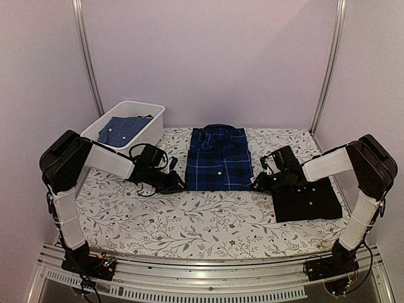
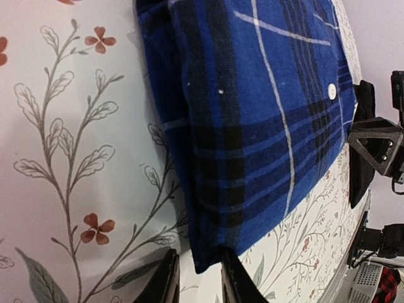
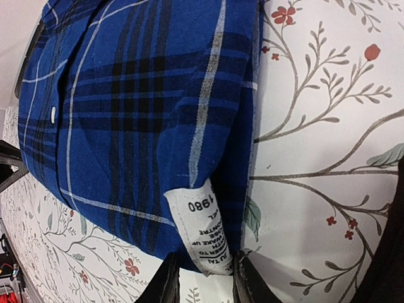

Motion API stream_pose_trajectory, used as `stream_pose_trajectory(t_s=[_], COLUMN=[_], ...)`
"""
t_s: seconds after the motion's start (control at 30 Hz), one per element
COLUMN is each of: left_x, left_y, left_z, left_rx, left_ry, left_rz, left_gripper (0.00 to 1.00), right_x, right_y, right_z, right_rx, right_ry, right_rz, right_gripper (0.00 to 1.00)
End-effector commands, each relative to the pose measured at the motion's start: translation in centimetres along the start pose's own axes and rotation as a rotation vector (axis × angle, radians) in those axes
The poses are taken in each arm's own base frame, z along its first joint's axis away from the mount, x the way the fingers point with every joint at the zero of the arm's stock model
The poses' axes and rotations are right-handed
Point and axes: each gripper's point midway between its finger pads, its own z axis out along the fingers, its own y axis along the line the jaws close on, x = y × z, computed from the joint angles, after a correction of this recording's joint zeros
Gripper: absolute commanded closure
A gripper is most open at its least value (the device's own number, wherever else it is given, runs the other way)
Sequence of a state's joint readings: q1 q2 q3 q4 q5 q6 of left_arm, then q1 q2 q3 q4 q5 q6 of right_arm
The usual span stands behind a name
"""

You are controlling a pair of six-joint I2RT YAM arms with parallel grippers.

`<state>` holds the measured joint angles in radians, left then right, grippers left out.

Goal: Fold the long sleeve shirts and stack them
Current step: Pick up the 2/3-rectangle-folded shirt from the center of the board.

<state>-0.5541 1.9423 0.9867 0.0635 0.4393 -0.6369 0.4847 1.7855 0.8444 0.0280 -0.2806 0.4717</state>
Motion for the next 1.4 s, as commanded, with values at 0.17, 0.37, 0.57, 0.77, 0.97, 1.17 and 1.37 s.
stream_pose_trajectory(t_s=[0.17,0.37,0.57,0.77,0.97,1.17,1.37], left_x=[1.3,1.2,1.1,1.1,1.7,5.0,10.0], left_y=[-0.1,-0.2,-0.8,-1.1,-2.1,-3.0,-4.9], left_z=[0.3,0.5,1.4,1.2,-0.8,-3.1,-5.9], left_rx=[0.009,0.016,0.021,0.019,0.021,-0.008,-0.060], left_ry=[0.028,0.029,0.040,0.039,0.026,0.034,0.041], left_rz=[0.006,0.000,0.000,-0.014,-0.001,0.014,0.036], left_gripper=[0.72,0.74,0.84,1.00,1.00,1.00,1.00], right_x=[2.1,1.9,1.8,2.0,3.7,6.6,10.6], right_y=[-1.6,-1.4,-1.3,-1.1,-0.2,0.8,2.7], right_z=[1.0,1.2,1.4,1.1,-0.3,-2.9,-6.0], right_rx=[0.061,0.051,0.043,0.040,0.032,0.003,-0.020], right_ry=[0.063,0.052,0.047,0.055,0.082,0.107,0.131], right_rz=[0.012,0.014,0.014,0.011,-0.010,-0.016,-0.032], right_gripper=[0.74,0.76,0.84,1.00,1.00,1.00,1.00])
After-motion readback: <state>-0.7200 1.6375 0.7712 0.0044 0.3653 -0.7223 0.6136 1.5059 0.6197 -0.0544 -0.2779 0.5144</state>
